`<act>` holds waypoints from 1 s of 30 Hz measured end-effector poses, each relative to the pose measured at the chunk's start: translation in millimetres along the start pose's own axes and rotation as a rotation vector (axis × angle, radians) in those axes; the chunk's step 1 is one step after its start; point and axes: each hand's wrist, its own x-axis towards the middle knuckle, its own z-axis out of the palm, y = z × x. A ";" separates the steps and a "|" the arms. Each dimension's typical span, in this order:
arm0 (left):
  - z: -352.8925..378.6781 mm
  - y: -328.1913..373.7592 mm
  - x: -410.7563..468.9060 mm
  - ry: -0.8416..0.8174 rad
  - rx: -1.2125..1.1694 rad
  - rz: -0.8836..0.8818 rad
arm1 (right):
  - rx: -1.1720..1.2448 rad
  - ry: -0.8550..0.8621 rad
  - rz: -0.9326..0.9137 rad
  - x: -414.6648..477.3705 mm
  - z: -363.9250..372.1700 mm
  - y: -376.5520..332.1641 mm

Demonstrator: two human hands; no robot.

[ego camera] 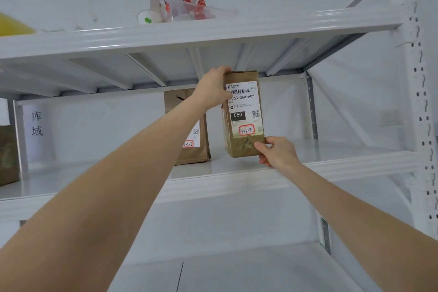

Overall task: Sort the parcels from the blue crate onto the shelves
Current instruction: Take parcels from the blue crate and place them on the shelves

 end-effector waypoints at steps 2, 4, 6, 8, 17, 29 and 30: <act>4.8 -3.8 0.7 -0.005 0.040 0.012 | -0.066 -0.012 -0.008 2.6 4.4 3.4; 8.0 -7.8 1.4 -0.009 0.063 0.012 | -0.177 -0.042 -0.005 5.0 8.2 4.2; 11.9 -11.9 0.3 -0.026 0.085 -0.005 | -0.279 -0.071 0.017 8.0 12.2 4.7; 18.3 -17.1 -2.4 -0.060 0.106 -0.025 | -0.386 -0.098 0.034 7.8 14.6 2.4; 29.3 -29.5 -4.6 -0.050 0.196 -0.058 | -0.603 -0.113 -0.031 7.5 18.5 -7.1; 31.1 -25.9 0.5 -0.113 0.348 0.016 | -0.863 -0.079 -0.246 -3.0 13.1 -15.9; 31.9 -26.4 0.2 -0.110 0.345 0.016 | -0.862 -0.068 -0.276 -3.5 12.4 -16.3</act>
